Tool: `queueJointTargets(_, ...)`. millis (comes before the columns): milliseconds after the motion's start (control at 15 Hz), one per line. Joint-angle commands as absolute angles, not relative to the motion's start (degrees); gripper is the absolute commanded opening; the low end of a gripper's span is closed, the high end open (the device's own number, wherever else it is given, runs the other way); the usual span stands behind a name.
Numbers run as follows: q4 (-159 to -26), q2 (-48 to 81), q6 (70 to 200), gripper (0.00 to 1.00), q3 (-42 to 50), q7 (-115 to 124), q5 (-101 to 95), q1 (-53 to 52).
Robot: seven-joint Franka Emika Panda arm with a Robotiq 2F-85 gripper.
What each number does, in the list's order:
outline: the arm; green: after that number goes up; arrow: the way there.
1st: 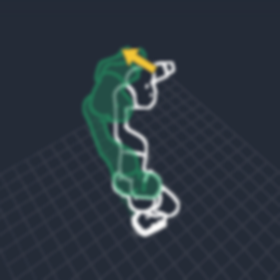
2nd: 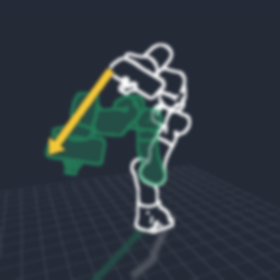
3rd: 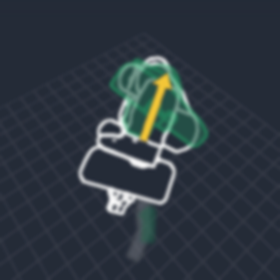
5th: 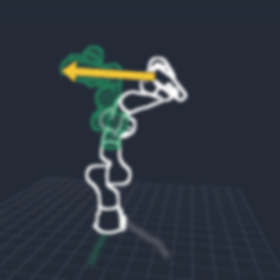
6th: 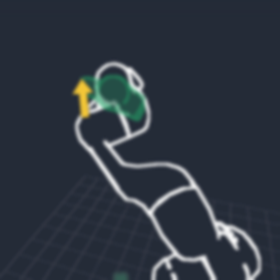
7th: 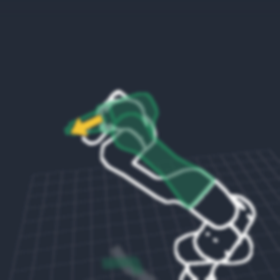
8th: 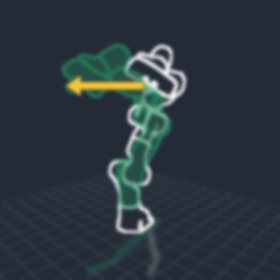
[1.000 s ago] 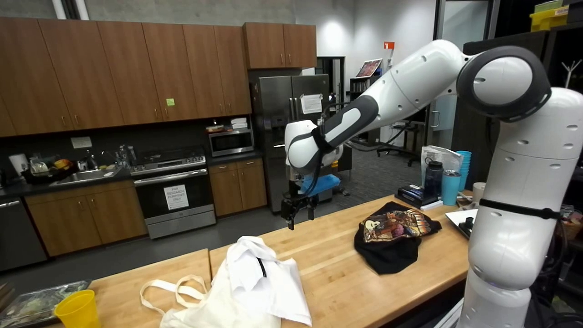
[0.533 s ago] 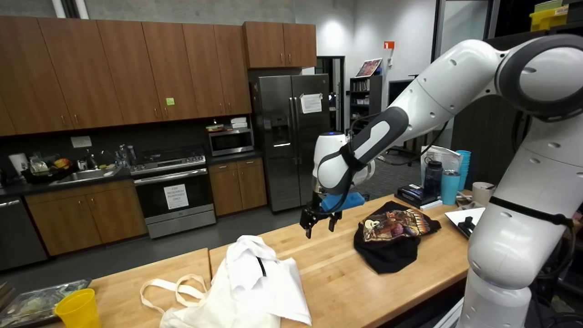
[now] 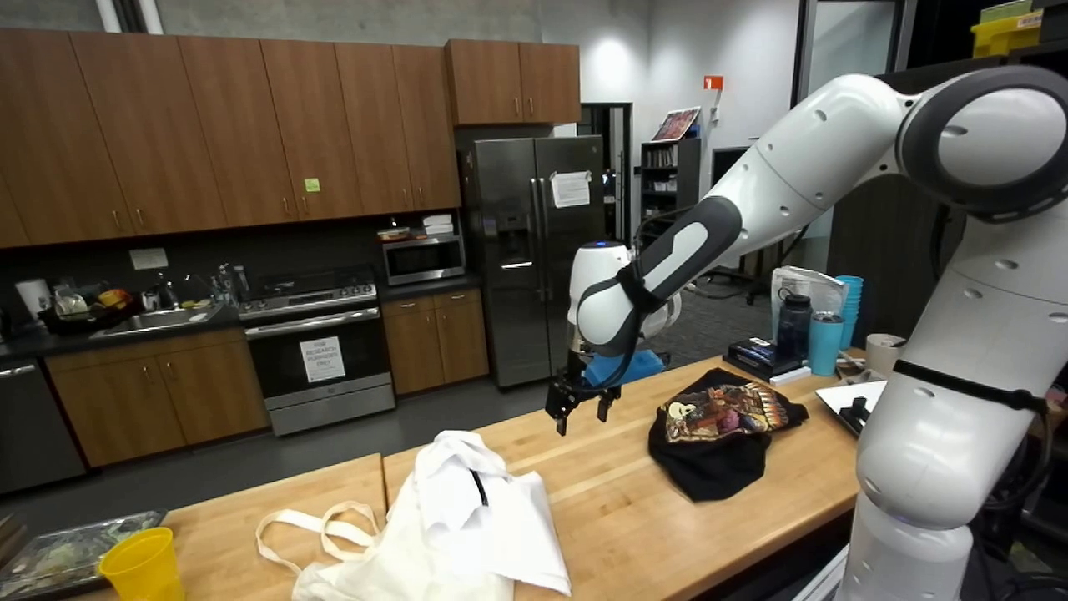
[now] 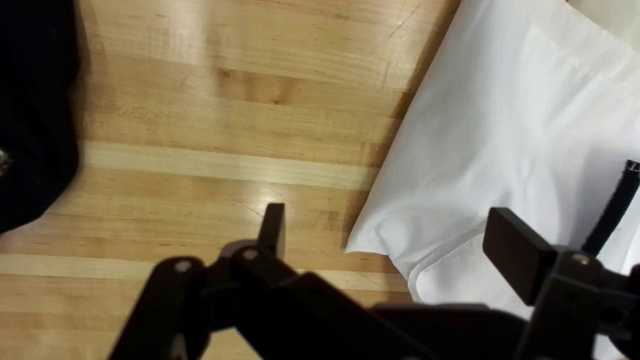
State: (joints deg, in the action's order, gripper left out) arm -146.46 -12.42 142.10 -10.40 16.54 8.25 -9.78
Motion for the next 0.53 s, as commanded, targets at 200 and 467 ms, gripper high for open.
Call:
queueJointTargets(200,-150.2,-25.9,140.3,1.0,-4.3,14.7,11.7,-5.0)
queueJointTargets(467,-151.5,-34.7,131.7,1.0,1.1,17.8,10.5,2.8)
